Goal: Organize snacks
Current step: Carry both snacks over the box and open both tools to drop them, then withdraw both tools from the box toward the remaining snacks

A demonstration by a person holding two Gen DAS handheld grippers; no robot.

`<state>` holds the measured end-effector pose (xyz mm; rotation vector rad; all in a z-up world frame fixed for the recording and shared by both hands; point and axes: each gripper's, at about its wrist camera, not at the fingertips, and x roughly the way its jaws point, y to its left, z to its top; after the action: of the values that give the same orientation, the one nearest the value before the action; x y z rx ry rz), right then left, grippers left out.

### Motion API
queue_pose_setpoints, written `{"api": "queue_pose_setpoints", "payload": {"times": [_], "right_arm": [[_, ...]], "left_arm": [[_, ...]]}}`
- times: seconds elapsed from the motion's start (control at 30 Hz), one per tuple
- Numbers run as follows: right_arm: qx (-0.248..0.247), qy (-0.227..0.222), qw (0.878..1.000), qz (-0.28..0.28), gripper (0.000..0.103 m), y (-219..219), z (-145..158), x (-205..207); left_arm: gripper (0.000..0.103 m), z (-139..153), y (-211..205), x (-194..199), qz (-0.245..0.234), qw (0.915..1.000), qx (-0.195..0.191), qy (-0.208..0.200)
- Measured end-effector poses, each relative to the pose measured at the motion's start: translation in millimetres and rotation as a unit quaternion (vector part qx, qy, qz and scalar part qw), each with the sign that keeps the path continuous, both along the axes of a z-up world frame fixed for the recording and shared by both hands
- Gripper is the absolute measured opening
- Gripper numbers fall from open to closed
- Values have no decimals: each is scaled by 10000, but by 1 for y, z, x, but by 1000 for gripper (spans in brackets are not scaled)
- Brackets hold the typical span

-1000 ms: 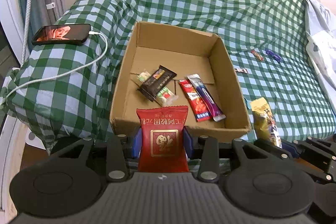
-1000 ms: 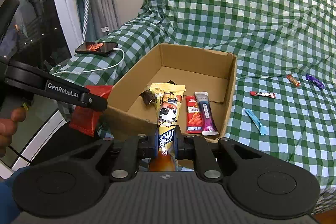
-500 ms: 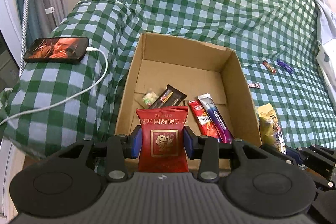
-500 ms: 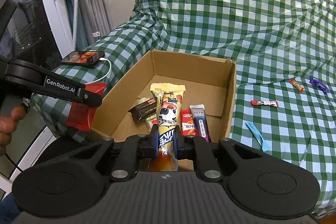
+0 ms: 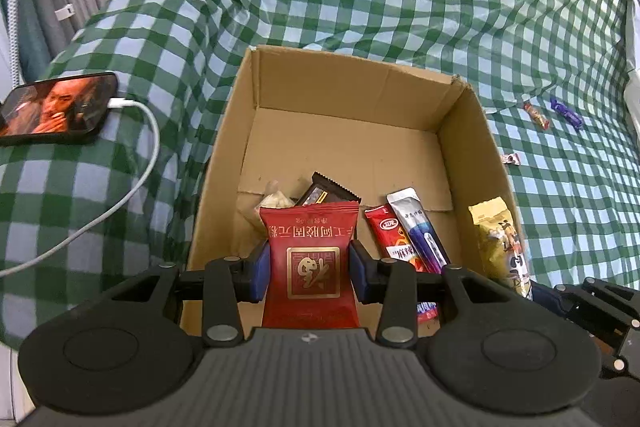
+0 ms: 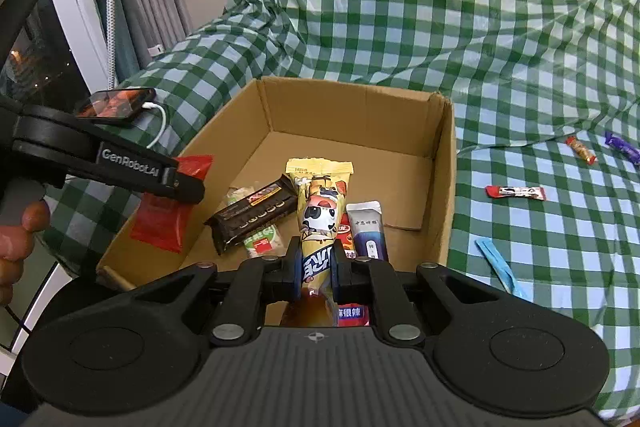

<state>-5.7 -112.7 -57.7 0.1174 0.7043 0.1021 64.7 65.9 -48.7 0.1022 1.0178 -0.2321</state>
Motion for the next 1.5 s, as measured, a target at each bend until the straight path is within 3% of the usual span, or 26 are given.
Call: {"api": "queue_pose_setpoints", "payload": {"times": [0.4,0.8,0.83,0.9,0.93,0.97,1.0,1.07,1.5], "right_arm": [[72,277,9996,-66,14,-9,-27,40],[91,446,9989,-112,14,-13,-42,57],[95,456,9988,-116,14,-13,-43,57],[126,480,9987,-96,16,-14,-43,59],[146,503,9986,-114,20,-15,-43,60],[149,547,9983,-152,43,-14,-42,61],[138,574,9981,-197,76,-14,-41,61],[39,510,9982,-320,96,-12,-37,55],[27,265,9993,-280,97,8,-3,-20]], "left_arm": [[45,-33,-18,36,-58,9993,251,268],[46,-52,-23,46,-94,9978,493,432],[49,-53,-23,46,-89,9976,508,460],[75,-52,-23,47,-84,9971,571,492],[101,-50,-22,45,-62,9970,616,472],[103,-47,-21,43,-18,9972,643,383],[103,-45,-19,39,3,9973,678,298],[103,-42,-18,34,-43,9965,784,299],[103,-9,9,-48,104,9967,771,211]]}}
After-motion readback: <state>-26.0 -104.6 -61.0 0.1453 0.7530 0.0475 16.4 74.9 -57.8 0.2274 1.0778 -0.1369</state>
